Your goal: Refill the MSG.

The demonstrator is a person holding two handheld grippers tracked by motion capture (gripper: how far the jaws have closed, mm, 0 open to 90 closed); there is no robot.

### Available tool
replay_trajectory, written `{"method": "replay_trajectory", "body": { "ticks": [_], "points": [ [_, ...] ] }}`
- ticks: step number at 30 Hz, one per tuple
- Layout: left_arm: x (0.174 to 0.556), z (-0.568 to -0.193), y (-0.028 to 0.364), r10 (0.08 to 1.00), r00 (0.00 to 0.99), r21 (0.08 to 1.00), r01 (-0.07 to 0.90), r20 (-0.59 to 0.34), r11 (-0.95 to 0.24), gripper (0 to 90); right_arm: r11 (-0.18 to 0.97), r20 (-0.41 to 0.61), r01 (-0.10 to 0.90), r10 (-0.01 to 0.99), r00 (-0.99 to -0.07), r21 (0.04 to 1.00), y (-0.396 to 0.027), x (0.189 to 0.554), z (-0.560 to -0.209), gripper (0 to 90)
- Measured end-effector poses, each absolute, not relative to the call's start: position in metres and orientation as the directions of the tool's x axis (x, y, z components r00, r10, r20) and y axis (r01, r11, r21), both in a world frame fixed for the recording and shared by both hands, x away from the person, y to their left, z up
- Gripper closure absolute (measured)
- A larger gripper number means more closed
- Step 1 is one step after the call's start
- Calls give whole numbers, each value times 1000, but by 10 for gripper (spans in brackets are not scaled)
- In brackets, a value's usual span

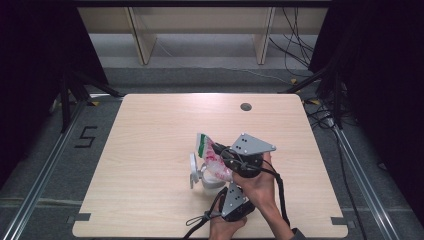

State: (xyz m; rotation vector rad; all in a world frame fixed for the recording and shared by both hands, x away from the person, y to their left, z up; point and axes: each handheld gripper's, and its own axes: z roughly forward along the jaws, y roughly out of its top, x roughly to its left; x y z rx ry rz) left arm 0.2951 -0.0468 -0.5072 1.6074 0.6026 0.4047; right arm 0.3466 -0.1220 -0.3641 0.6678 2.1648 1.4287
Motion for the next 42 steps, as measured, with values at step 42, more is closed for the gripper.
{"method": "replay_trajectory", "body": {
  "ticks": [42],
  "points": [
    [294,-507,-47,600,795,987,151,-91,-51,755,342,-118,126,610,-783,931,-121,348,-366,900]
  ]
}}
